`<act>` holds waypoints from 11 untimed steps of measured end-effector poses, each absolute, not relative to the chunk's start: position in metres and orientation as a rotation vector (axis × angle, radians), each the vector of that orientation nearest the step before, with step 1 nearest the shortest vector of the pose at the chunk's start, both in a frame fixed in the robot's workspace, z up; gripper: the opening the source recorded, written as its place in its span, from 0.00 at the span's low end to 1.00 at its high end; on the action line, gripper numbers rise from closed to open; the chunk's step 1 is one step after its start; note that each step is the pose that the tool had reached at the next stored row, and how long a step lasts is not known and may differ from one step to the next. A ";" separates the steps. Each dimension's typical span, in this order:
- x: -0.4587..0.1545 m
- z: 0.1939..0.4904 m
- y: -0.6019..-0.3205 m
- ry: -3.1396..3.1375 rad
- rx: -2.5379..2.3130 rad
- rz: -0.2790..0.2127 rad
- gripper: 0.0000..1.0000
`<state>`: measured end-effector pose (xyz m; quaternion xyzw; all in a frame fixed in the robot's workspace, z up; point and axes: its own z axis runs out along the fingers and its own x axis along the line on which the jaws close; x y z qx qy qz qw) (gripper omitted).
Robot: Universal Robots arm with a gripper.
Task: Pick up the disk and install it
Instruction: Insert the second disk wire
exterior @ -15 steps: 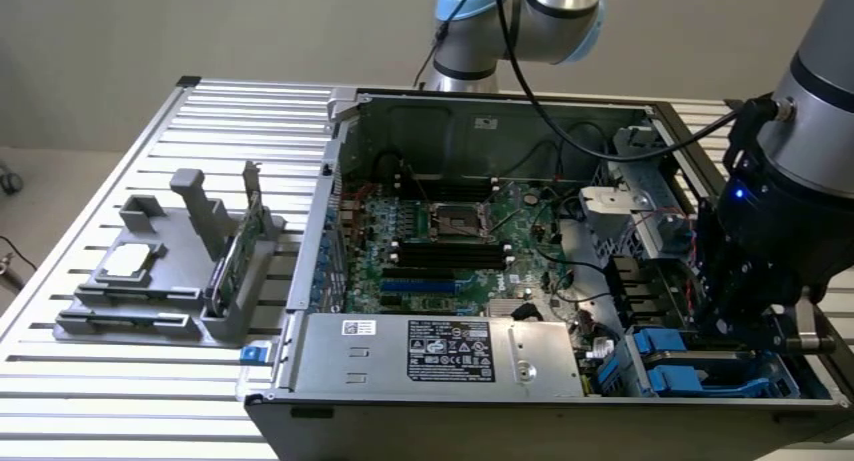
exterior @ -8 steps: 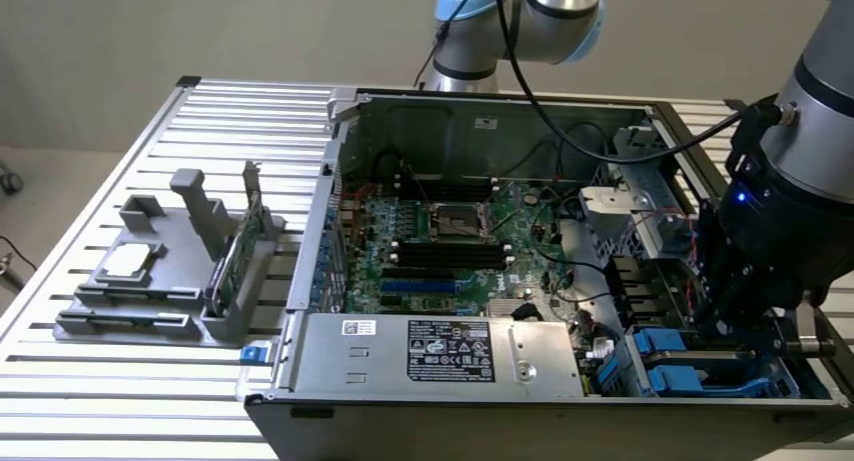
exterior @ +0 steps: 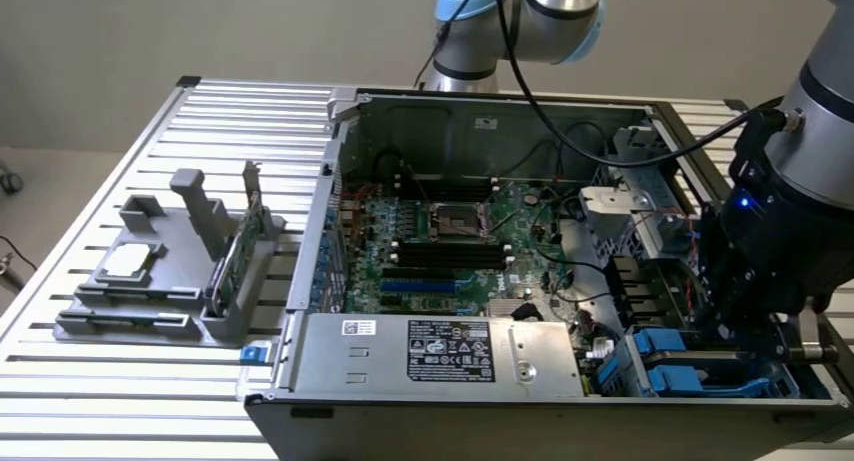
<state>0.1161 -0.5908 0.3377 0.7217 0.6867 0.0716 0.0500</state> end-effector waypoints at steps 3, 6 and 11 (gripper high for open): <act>0.116 0.338 -0.592 2.091 2.198 0.219 0.17; 0.116 0.339 -0.592 2.092 2.199 0.220 0.17; 0.115 0.339 -0.592 2.093 2.200 0.223 0.17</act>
